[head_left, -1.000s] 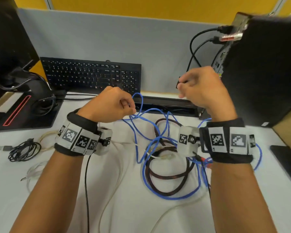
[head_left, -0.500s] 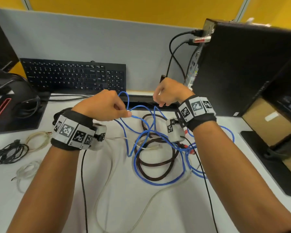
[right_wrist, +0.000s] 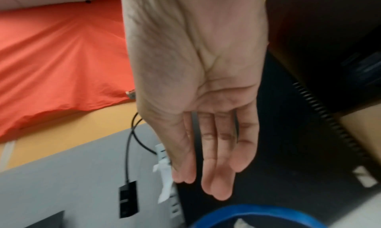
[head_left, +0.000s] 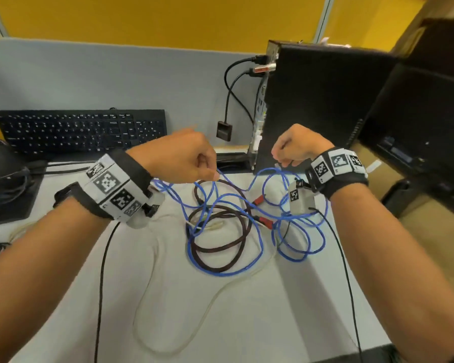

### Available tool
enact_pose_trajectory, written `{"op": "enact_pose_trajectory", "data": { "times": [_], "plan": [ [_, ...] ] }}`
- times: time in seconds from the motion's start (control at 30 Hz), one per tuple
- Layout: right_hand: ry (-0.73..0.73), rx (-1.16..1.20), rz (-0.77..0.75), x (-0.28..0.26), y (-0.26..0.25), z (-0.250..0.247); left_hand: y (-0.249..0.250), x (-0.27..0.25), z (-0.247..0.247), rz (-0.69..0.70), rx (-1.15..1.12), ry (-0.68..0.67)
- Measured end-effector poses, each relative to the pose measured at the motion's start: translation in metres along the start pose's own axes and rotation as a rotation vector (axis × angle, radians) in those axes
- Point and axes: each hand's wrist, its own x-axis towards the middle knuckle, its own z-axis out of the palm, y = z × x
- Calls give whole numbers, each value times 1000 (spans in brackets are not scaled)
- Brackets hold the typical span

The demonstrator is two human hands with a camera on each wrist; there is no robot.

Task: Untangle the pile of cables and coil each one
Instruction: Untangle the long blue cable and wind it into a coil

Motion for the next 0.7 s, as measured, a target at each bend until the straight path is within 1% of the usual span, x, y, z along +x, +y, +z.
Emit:
{"op": "enact_pose_trajectory", "data": {
  "times": [0.07,0.13,0.17,0.23,0.3,0.33,0.37,0.4,0.47,0.5,0.57,0.63,0.7],
  "plan": [
    [2,6,58,-7,14,-1,10,23,-4,48,56,-83],
    [13,14,107,-12,23,1,16,50,-4,53,99,-151],
    [-18,-33,115,-15,27,1,17,64,-2,34,113,-190],
    [-160,-163,113,-22,30,3,18,89,2,-30,129,-290],
    [-266,-149,69,-27,33,3,22,109,9,-80,125,-368],
    [-251,-106,25,-28,34,2,25,117,12,-91,114,-378],
    [-184,-51,-33,-29,34,1,28,124,15,-97,82,-374],
    [-81,28,-107,-29,32,-1,31,130,19,-102,12,-367],
    [98,237,-283,-32,25,-11,36,137,23,-98,-191,-357],
    [138,331,-363,-34,19,-17,37,139,24,-87,-282,-344],
    [147,450,-462,-38,10,-30,36,140,22,-56,-401,-265],
    [137,485,-461,-37,8,-42,28,139,17,-51,-444,-112],
    [189,406,-369,-33,14,-50,14,136,9,-59,-507,49]
  ]
}}
